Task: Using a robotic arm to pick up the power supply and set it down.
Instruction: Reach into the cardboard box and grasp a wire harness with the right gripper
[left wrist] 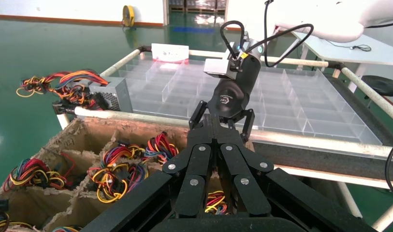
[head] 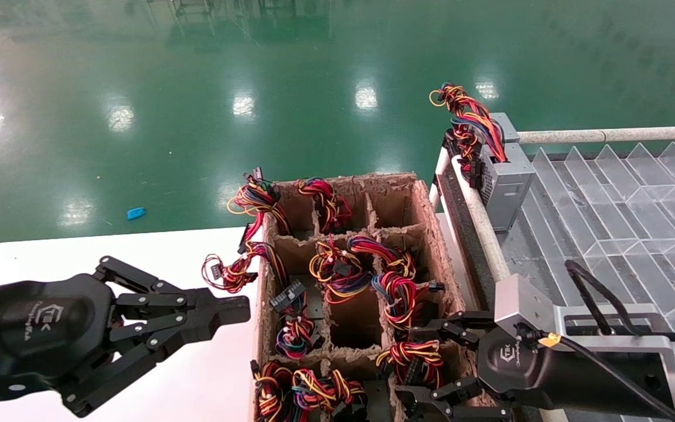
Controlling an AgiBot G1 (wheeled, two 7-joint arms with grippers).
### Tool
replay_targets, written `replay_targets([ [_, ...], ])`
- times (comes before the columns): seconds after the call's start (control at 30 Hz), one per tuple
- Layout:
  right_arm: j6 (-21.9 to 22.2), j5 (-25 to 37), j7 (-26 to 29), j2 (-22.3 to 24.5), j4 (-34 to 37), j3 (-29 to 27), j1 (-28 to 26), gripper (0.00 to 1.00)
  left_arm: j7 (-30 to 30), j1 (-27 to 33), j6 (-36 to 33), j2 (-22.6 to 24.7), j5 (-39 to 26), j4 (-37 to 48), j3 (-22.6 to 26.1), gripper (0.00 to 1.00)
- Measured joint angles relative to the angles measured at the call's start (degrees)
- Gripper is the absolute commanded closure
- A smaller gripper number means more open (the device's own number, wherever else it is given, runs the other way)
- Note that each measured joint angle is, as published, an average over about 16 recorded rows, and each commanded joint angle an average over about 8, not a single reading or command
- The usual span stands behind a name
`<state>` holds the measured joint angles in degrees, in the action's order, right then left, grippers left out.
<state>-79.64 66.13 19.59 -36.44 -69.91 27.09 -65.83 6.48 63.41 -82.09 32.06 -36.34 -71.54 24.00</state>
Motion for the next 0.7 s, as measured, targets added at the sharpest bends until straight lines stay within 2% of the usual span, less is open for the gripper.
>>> replay_targets([
  [0.7,0.09,0.21,1.99,1.35,-1.88,0.1,0.51,1.0,0.0,0.0,0.0,0.0,0.0,0.0,0.0,1.0],
])
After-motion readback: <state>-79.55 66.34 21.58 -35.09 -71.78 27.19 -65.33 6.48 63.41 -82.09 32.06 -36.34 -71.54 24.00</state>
